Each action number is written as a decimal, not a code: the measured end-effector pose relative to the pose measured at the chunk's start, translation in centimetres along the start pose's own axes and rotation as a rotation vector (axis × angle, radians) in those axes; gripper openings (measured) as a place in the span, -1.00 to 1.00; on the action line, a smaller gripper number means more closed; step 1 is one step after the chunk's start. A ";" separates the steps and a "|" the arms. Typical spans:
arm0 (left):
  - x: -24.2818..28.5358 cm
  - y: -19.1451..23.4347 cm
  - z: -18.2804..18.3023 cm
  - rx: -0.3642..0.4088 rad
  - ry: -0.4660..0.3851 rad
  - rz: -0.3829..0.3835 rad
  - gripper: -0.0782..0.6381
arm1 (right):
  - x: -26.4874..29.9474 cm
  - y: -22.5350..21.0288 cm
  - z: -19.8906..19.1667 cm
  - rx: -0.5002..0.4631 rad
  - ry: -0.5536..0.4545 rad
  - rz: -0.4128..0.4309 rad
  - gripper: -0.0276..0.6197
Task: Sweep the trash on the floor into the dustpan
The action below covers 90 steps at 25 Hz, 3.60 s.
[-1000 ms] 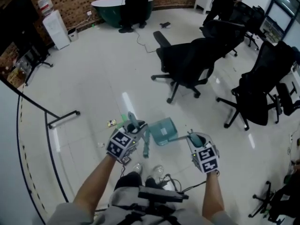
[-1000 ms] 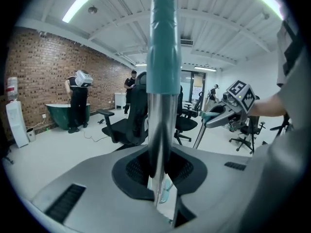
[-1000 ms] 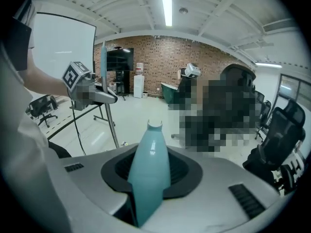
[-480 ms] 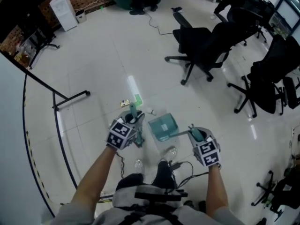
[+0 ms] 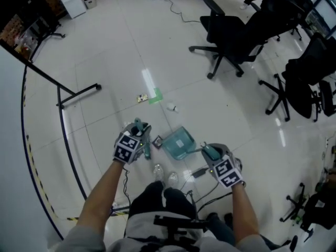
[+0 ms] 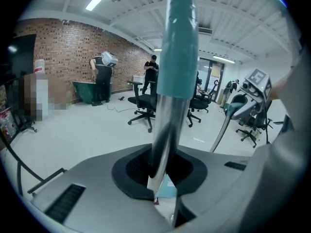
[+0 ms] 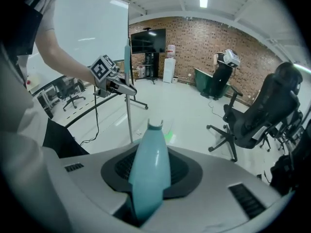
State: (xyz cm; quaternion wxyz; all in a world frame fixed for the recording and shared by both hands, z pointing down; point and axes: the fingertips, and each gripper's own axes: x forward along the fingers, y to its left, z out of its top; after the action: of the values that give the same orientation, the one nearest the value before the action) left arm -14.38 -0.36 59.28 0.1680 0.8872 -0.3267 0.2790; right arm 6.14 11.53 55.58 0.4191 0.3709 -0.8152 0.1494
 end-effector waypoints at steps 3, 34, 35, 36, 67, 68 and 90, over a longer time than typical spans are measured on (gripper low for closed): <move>0.9 0.3 -2.8 -0.030 0.021 0.027 -0.63 | 0.3 1.1 -1.3 -0.043 0.020 0.046 -0.59; 7.6 -13.5 -3.9 -0.169 0.017 -0.254 -0.67 | 3.1 4.4 -7.1 -0.097 -0.003 0.129 -0.60; 7.2 -13.5 -3.6 -0.160 0.014 -0.250 -0.67 | 3.0 4.5 -7.2 -0.094 -0.001 0.129 -0.60; 6.8 -13.4 -3.4 -0.146 0.015 -0.244 -0.67 | 3.0 4.4 -7.3 -0.095 0.001 0.131 -0.60; 8.8 -13.0 -7.6 -0.048 0.129 -0.267 -0.67 | 3.2 3.6 -6.2 -0.100 -0.022 0.154 -0.60; 8.6 -12.6 -7.4 -0.041 0.125 -0.259 -0.67 | 3.1 3.5 -6.0 -0.108 -0.024 0.152 -0.60; -5.7 19.5 -6.6 -0.043 0.099 0.080 -0.68 | 17.1 7.9 16.6 -0.276 -0.090 0.252 -0.60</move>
State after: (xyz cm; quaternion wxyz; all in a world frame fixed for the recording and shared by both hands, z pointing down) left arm -33.62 -8.64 63.24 0.1916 0.8548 -0.3590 0.3221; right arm -15.49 -0.50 59.65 0.4072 0.2114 -0.8857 0.0707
